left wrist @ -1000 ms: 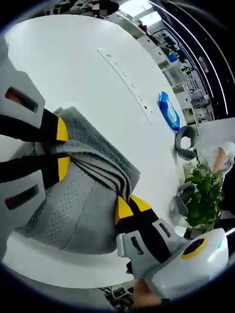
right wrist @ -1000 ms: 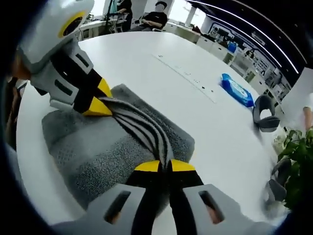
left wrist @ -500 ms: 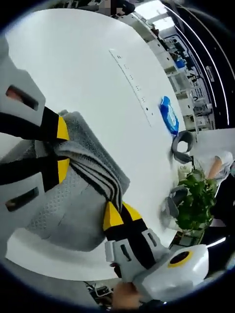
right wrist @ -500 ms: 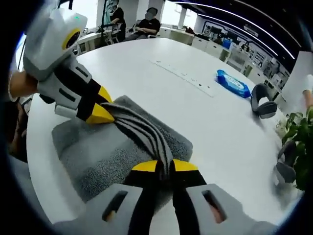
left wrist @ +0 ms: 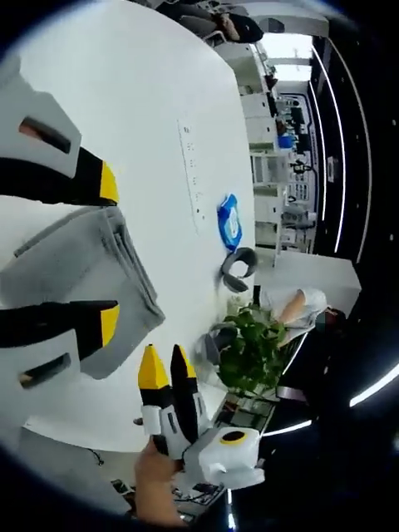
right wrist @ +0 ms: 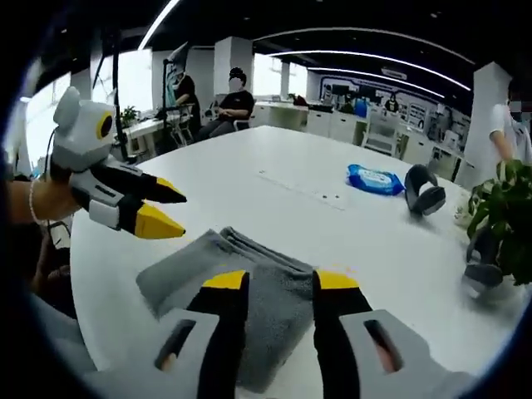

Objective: Fold the towel on the table until its edges align and the towel forms a compact rectangular stack.

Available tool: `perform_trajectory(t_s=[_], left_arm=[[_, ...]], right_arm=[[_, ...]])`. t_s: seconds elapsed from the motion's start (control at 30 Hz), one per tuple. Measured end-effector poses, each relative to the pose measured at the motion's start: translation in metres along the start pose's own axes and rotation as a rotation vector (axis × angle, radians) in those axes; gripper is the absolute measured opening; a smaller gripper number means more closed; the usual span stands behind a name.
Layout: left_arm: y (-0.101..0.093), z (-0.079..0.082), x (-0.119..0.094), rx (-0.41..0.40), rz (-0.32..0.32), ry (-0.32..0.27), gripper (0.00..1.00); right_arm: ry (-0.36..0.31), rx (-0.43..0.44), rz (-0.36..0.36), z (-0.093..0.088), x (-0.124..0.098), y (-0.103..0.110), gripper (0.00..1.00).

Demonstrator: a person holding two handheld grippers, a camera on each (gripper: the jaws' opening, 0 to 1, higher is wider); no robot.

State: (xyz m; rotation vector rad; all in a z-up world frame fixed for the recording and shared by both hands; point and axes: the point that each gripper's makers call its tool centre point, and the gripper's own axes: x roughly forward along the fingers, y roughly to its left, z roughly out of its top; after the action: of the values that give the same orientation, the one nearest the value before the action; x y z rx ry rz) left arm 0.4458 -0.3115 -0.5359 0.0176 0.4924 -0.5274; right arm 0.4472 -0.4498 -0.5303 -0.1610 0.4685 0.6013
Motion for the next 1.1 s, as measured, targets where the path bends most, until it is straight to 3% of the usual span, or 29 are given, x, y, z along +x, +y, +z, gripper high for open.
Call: perform_trajectory(t_s=[0.3,0.53,0.7,1.1], left_arm=[[-0.019,0.005,-0.061,0.006,0.038,-0.116,0.71],[-0.036,-0.010,-0.097,-0.016,0.054,-0.148,0.89],[-0.041,-0.011,-0.116,-0.041,0.083,-0.179,0.99],[-0.047,-0.023,-0.135,-0.040,0.114,-0.177,1.00]], right_arm=[[-0.100,0.041,-0.015,0.002,-0.063,0.019,0.57],[-0.169,0.096,-0.069,-0.007,-0.103,0.021,0.79],[-0.168,0.092,-0.084,-0.018,-0.118,0.023,0.98],[-0.168,0.115,-0.120,-0.033,-0.136,0.026,0.99]])
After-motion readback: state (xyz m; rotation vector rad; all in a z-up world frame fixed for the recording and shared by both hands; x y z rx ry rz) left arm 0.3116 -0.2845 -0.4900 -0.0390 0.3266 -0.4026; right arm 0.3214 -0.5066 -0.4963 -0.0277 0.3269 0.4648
